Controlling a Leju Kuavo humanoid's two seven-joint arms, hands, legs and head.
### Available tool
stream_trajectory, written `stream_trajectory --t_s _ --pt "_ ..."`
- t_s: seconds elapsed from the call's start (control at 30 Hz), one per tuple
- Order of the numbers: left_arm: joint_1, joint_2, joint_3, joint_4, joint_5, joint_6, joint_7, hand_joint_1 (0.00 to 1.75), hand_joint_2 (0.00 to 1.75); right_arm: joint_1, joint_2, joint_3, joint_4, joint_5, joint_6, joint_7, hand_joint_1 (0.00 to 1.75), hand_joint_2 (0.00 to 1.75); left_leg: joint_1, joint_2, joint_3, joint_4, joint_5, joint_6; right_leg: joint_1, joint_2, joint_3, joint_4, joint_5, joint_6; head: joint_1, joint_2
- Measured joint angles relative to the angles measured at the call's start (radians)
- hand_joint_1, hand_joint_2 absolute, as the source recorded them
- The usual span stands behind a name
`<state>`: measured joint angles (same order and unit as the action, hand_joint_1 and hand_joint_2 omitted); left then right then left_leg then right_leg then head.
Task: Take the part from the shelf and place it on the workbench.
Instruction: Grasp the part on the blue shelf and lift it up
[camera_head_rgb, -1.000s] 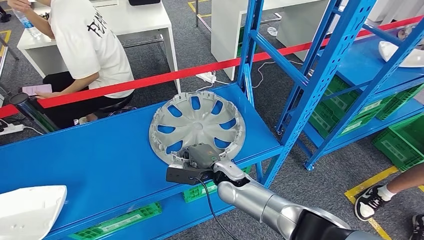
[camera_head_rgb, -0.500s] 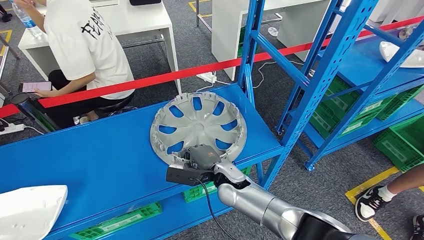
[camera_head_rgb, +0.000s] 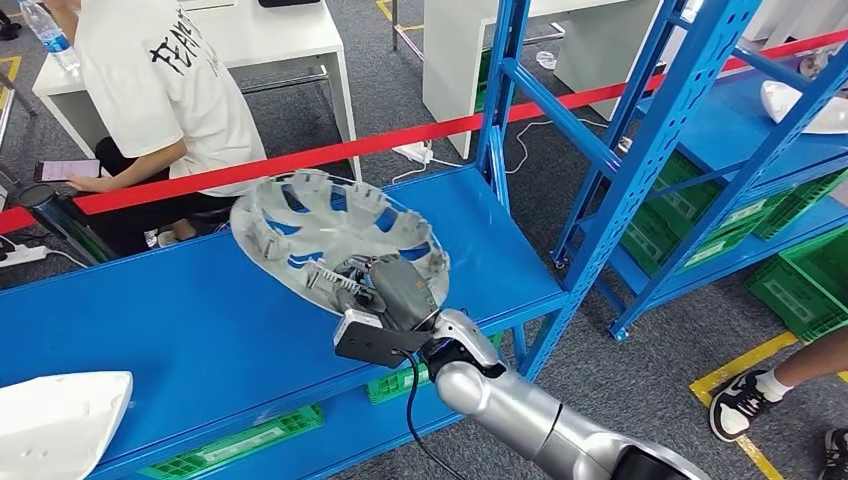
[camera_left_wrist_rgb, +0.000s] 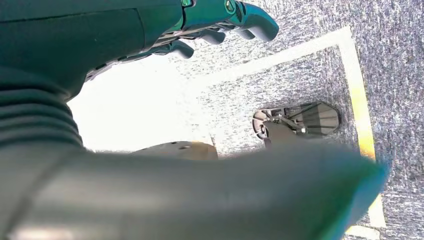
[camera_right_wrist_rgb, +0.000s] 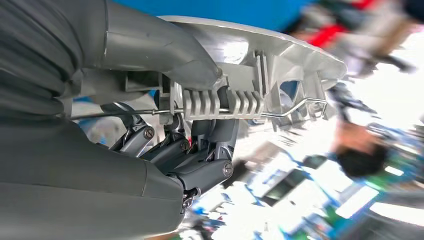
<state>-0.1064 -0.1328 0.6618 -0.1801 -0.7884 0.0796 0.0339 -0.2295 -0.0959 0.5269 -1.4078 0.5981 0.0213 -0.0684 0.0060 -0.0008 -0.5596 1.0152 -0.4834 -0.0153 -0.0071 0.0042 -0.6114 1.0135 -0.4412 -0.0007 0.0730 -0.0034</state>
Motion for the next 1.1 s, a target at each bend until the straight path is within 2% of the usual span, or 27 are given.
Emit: stream_trajectory --t_s 0.3,0.63,1.1 --pt "0.0 0.001 0.0 0.0 -0.009 -0.008 -0.013 0.0 1.75 -0.038 -0.024 0.016 -0.158 -0.09 -0.062 -0.068 1.75 1.75 0.0 -0.002 -0.003 0.0 0.0 0.0 0.0 -0.001 -0.002 0.0 0.0 0.0 0.0 0.0" --pt "-0.001 0.002 0.001 0.0 -0.023 -0.01 -0.013 0.0 1.75 -0.054 -0.054 0.049 -0.211 -0.118 -0.108 -0.08 1.75 1.75 0.0 -0.002 -0.004 0.0 0.0 0.0 0.0 -0.001 -0.004 0.001 0.0 0.0 0.0 0.0" --pt "-0.001 0.002 0.027 0.0 0.009 0.006 -0.034 0.0 1.75 -0.063 -0.057 0.089 -0.24 -0.106 -0.11 -0.071 1.75 1.75 0.0 -0.002 -0.005 0.0 0.0 0.0 0.0 -0.001 -0.004 0.001 0.0 0.0 0.0 0.0"
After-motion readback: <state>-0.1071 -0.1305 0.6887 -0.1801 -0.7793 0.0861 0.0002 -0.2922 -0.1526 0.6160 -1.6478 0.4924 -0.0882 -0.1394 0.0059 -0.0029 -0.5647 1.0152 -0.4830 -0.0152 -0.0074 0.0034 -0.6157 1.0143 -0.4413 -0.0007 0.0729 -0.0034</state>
